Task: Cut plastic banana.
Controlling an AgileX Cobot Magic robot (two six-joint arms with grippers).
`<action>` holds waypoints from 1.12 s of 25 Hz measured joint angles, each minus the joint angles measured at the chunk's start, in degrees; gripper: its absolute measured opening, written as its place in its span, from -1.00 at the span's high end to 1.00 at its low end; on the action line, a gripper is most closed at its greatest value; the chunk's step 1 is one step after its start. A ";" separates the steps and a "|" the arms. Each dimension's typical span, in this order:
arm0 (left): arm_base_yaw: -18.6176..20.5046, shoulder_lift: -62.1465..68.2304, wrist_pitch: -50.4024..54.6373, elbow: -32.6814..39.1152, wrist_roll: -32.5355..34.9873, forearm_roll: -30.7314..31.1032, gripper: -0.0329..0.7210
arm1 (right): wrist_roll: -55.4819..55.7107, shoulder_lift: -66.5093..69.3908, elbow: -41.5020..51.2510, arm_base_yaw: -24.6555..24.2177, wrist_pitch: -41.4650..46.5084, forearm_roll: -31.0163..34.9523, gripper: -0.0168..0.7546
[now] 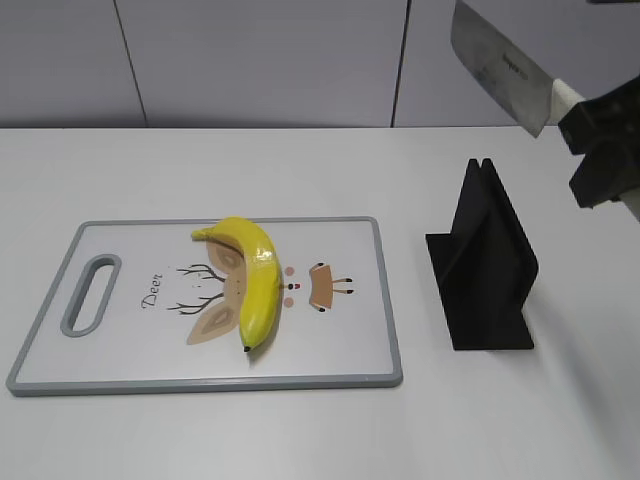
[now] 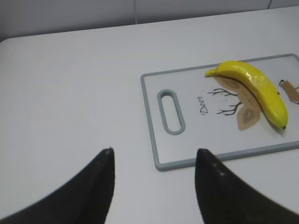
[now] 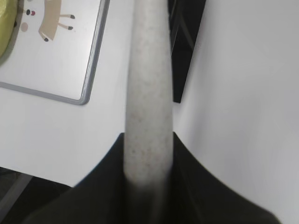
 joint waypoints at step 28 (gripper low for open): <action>-9.71 64.58 3.13 -42.84 47.53 -17.07 -0.68 | -66.77 25.93 -28.48 -0.57 5.53 8.84 0.54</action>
